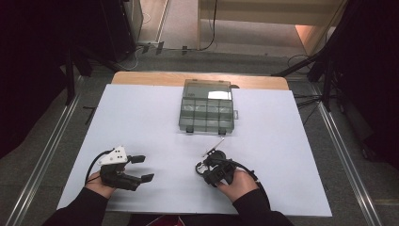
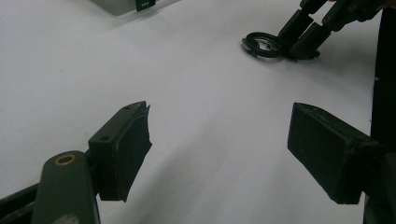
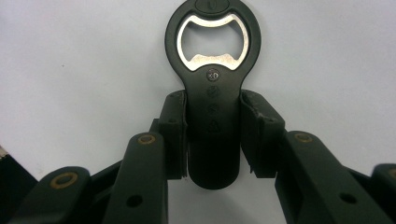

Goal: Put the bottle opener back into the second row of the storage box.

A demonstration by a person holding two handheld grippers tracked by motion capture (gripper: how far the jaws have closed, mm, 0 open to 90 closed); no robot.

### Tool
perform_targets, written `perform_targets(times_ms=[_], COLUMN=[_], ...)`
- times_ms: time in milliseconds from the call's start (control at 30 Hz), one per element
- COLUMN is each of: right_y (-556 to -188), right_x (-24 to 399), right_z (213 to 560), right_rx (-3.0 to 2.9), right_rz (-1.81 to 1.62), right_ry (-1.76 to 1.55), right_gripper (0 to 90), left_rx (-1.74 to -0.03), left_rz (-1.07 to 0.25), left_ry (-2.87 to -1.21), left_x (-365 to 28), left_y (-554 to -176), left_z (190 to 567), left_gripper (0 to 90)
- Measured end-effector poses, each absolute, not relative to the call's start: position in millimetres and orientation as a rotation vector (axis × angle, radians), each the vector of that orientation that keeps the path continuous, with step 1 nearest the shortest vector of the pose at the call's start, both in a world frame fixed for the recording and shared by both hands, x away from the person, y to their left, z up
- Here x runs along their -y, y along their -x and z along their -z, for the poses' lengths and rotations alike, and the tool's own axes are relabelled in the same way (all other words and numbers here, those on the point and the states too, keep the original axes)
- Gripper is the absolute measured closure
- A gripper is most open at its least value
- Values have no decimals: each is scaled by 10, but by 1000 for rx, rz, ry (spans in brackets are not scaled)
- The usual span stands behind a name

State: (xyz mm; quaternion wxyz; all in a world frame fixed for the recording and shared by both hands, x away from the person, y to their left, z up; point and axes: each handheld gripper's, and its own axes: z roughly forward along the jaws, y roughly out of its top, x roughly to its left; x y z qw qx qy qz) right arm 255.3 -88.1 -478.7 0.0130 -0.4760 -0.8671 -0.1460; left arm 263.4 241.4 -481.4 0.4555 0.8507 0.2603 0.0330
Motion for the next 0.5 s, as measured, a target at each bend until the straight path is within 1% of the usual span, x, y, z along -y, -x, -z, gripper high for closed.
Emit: perform_targets(times_ms=[500], right_y=[-2575], right_x=[1042], right_z=[4726], right_rx=[2668], right_rz=[602], right_ry=[1393], right_gripper=[658], left_rx=[-644], left_rz=[-81], left_ry=[-2095], left_x=[-2416], left_y=[-2633], left_z=[4812], left_gripper=[211])
